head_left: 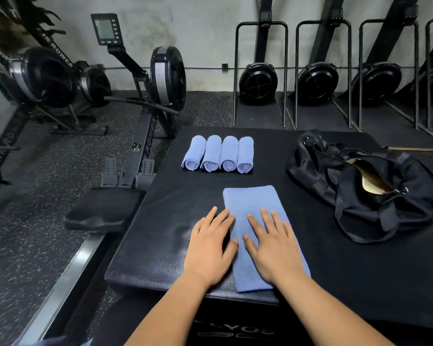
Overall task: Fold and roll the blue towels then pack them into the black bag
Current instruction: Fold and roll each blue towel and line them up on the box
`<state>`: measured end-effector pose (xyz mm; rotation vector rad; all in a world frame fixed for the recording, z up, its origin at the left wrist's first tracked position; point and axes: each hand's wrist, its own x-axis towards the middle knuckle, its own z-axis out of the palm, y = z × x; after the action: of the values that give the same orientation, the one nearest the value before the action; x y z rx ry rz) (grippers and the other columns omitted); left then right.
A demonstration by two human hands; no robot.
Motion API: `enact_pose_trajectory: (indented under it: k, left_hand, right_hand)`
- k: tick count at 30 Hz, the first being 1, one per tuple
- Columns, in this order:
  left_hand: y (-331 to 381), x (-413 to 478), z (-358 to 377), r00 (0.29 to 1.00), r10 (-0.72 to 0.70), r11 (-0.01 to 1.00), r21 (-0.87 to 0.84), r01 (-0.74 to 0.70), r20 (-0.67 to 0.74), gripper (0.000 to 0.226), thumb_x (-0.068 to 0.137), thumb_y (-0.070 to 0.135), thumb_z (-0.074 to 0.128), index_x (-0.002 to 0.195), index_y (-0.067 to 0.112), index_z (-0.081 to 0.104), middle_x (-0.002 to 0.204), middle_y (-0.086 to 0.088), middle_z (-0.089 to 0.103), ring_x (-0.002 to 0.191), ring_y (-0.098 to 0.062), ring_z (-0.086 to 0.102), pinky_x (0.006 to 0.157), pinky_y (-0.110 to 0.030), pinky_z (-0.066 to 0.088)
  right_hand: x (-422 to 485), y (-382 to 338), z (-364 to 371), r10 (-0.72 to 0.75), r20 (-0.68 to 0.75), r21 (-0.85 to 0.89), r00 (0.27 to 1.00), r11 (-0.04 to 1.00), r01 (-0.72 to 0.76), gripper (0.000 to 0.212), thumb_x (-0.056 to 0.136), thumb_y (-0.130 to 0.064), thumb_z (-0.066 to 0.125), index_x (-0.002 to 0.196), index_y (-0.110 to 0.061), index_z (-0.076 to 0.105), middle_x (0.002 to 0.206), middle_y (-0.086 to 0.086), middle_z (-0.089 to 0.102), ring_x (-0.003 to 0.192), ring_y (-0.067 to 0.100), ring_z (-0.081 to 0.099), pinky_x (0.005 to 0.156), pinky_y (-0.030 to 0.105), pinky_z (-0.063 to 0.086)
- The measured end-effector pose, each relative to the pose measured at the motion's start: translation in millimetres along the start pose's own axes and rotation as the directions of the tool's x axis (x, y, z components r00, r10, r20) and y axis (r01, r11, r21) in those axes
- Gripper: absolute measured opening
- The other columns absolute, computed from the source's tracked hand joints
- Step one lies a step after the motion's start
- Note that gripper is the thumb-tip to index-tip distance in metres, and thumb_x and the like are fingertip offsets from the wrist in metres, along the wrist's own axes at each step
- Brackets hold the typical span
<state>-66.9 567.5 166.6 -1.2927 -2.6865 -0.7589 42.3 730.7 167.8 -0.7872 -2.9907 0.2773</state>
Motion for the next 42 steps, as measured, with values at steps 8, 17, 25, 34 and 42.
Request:
enact_pose_trajectory:
  k: [8,17,25,34,42]
  left_hand:
    - [3,-5,0,0.926,0.248,0.941,0.157,-0.3,0.283,0.065,0.106,0.058,0.028,0.167,0.034,0.021,0.175,0.018,0.005,0.161,-0.013,-0.013,0.131,-0.042,-0.001]
    - [4,-24,-6,0.929,0.204,0.958,0.131,-0.254,0.31,0.058,0.112,0.053,0.023,0.167,0.035,0.018,0.174,0.022,0.001,0.161,-0.017,-0.014,0.131,-0.043,-0.002]
    - [-3,-64,-14,0.957,0.252,0.966,-0.101,-0.239,0.142,0.035,0.111,0.042,0.046,0.144,0.043,0.059,0.156,0.035,0.041,0.158,-0.008,0.019,0.13,-0.048,0.014]
    - [4,-96,-13,0.939,0.343,0.939,-0.048,-0.342,0.012,0.047,0.097,0.058,0.068,0.133,0.029,0.07,0.146,0.024,0.058,0.144,-0.013,0.043,0.122,-0.052,0.031]
    - [6,-103,-12,0.938,0.329,0.942,-0.036,-0.334,-0.108,0.026,0.086,0.041,0.085,0.107,0.028,0.078,0.122,0.026,0.07,0.112,-0.012,0.055,0.1,-0.033,0.043]
  right_hand:
    - [-3,3,-6,0.029,0.002,0.055,1.0,0.998,-0.029,0.06,0.109,-0.052,0.015,0.166,-0.035,0.017,0.176,0.0,-0.002,0.162,0.022,-0.007,0.131,0.043,0.0]
    - [-56,65,-17,-0.157,0.086,-0.117,0.984,0.979,0.166,0.07,0.103,-0.074,0.007,0.165,-0.044,-0.008,0.171,-0.014,-0.025,0.155,0.009,-0.03,0.13,0.043,-0.005]
    - [-99,88,-14,-0.311,-0.005,-0.144,0.95,0.941,0.307,0.069,0.108,-0.067,0.017,0.168,-0.033,0.008,0.175,-0.011,-0.006,0.159,0.014,-0.019,0.129,0.042,0.002]
    - [-139,96,3,-0.294,-0.473,0.066,0.831,0.928,0.366,0.037,0.101,-0.04,0.061,0.131,-0.02,0.073,0.135,-0.006,0.064,0.134,0.025,0.053,0.119,0.048,0.035]
    - [-147,93,3,-0.232,-0.462,0.156,0.856,0.929,0.335,0.03,0.091,-0.042,0.073,0.118,-0.03,0.078,0.12,-0.02,0.065,0.115,0.018,0.055,0.099,0.045,0.043]
